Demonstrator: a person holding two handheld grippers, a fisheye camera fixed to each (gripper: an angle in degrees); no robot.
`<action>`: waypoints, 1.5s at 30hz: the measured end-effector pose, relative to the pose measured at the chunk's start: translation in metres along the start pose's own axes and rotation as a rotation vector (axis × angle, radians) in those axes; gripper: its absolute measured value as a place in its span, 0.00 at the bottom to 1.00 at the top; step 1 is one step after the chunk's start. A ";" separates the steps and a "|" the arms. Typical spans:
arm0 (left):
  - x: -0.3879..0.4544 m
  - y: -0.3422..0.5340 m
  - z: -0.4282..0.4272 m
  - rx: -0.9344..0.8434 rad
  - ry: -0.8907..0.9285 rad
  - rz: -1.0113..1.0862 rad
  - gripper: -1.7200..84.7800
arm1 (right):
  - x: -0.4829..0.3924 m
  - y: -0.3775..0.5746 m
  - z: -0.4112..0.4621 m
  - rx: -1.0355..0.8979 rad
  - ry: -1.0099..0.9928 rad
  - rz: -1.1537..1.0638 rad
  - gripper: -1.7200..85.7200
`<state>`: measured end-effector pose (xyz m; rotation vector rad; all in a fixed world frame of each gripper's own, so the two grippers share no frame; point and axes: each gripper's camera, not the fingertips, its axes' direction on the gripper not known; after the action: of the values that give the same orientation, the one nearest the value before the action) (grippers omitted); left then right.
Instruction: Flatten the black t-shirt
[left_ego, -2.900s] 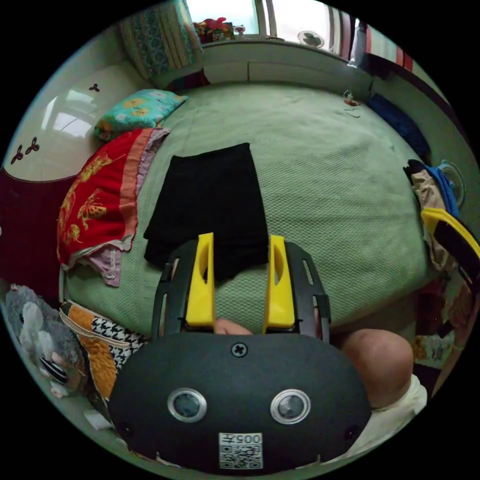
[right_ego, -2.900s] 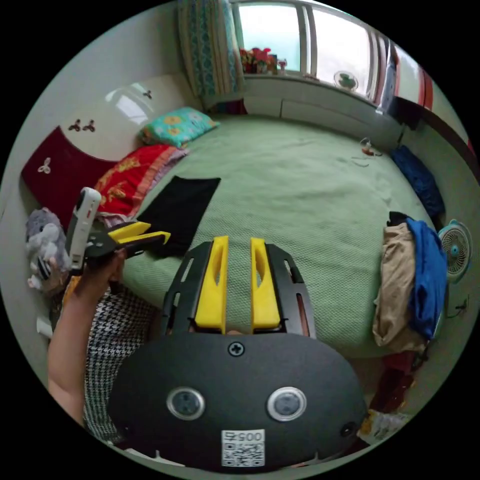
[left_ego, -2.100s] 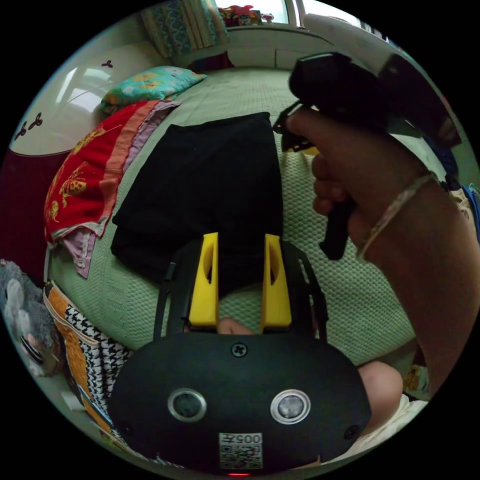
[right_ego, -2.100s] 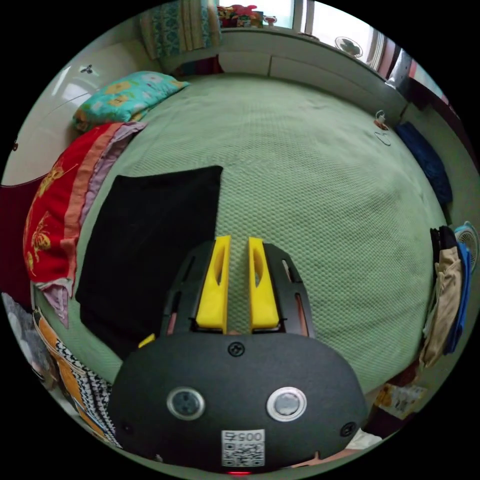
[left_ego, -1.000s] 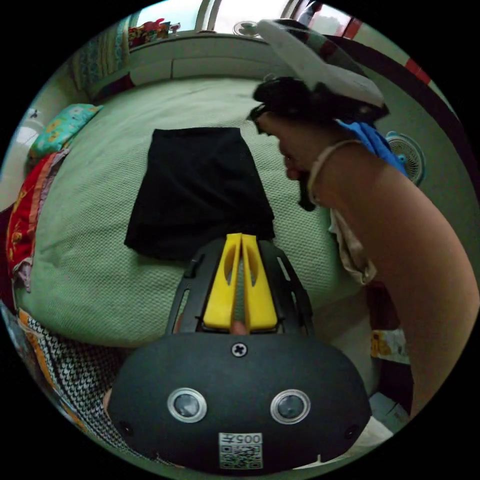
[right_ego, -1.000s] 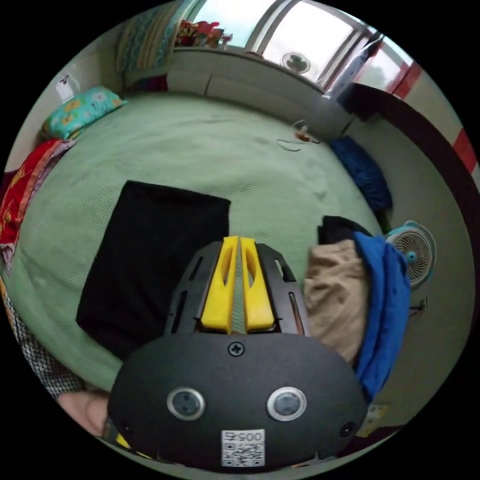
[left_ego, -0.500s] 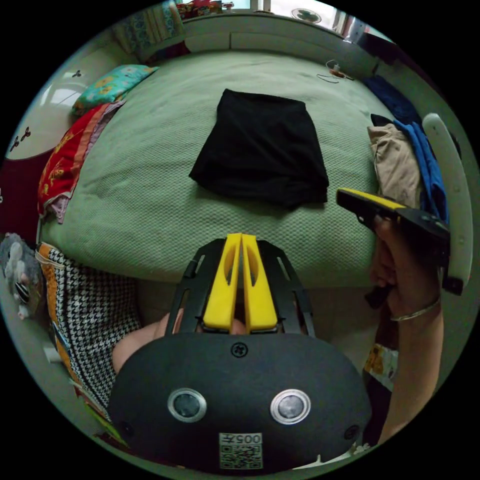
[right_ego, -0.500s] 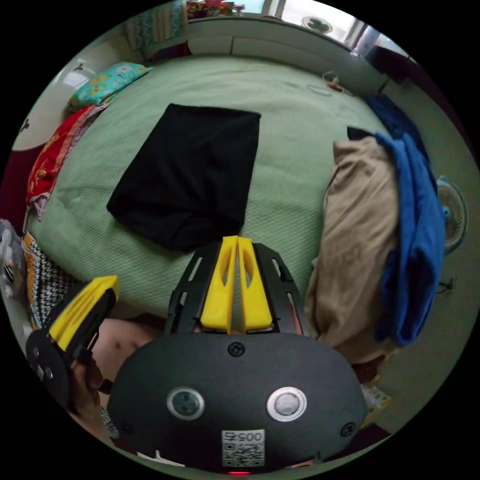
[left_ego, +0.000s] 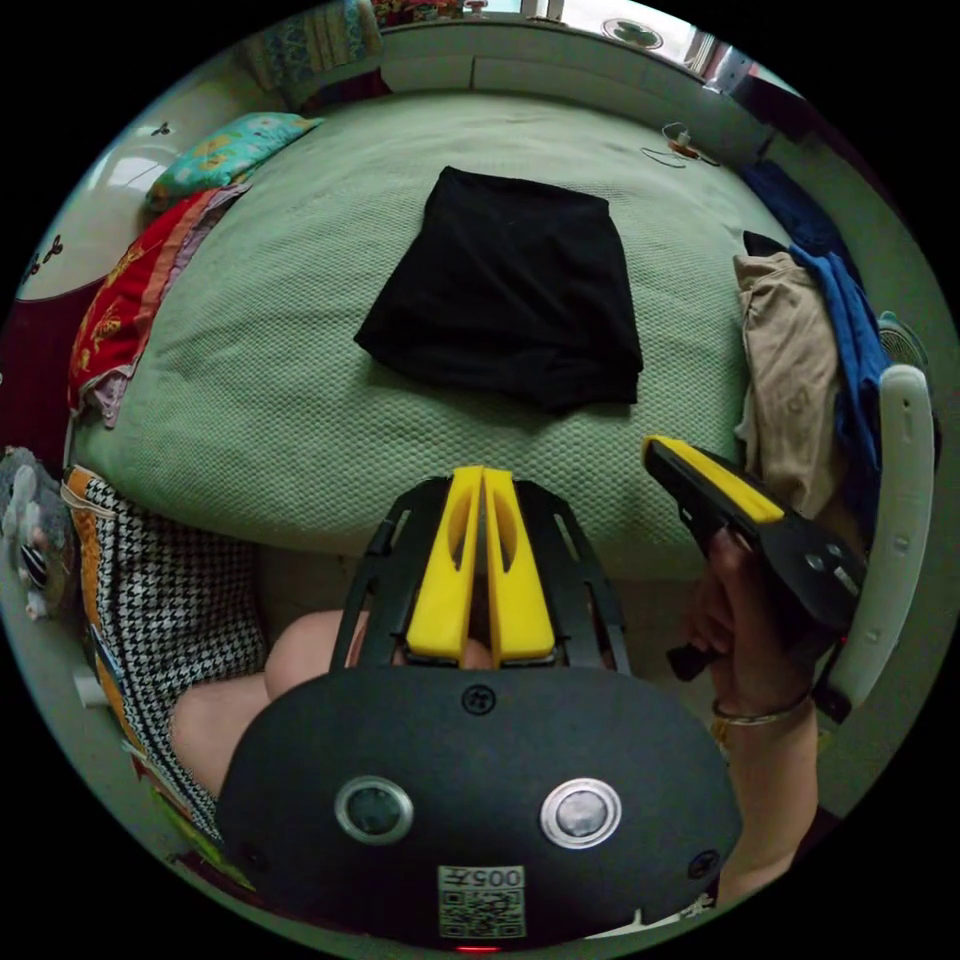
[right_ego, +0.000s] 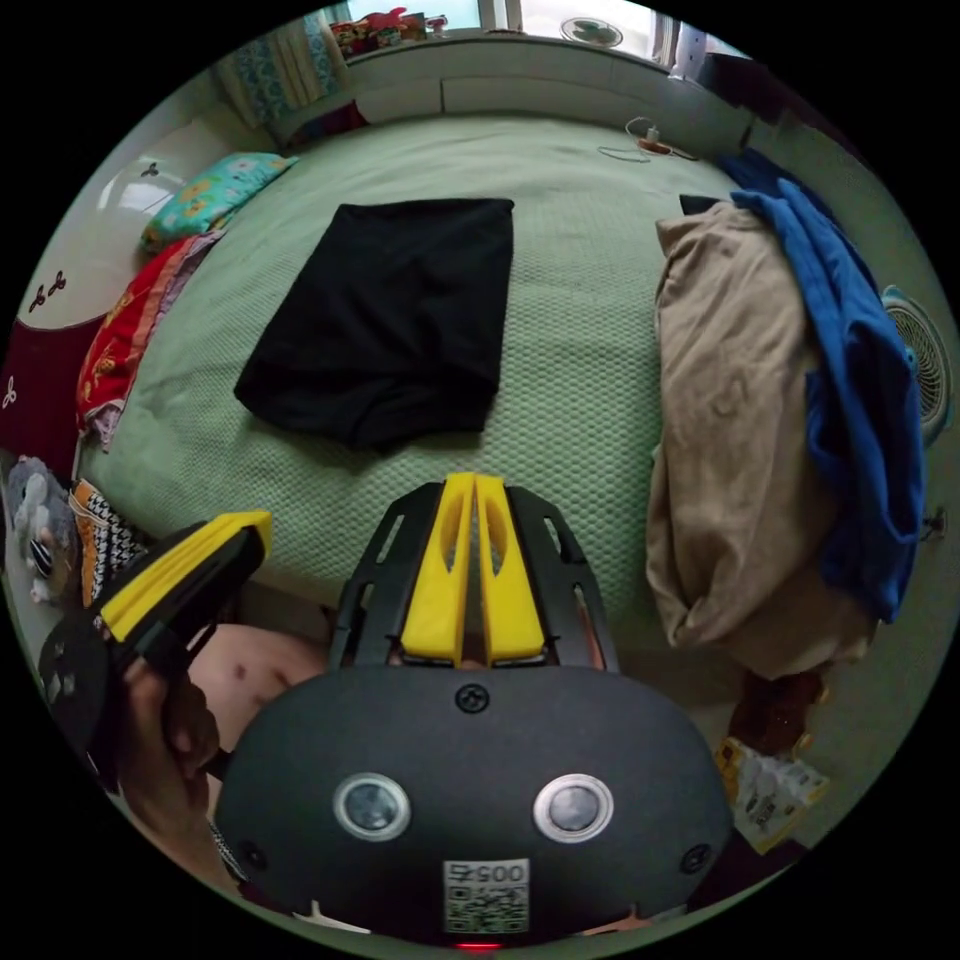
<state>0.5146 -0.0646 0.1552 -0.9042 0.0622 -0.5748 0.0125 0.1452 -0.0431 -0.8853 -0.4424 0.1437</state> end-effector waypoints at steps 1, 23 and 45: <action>0.011 0.000 0.001 0.001 -0.015 0.010 0.02 | 0.004 0.000 0.001 -0.004 -0.001 0.004 0.01; 0.138 -0.033 0.007 0.067 -0.091 0.015 0.02 | 0.073 -0.002 0.012 0.025 -0.002 -0.004 0.01; 0.195 -0.054 0.020 0.036 -0.180 -0.034 0.02 | 0.103 -0.001 0.027 0.046 0.015 -0.043 0.01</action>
<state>0.6616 -0.1728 0.2443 -0.9199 -0.1258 -0.5230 0.0933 0.1950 0.0053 -0.8305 -0.4425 0.1079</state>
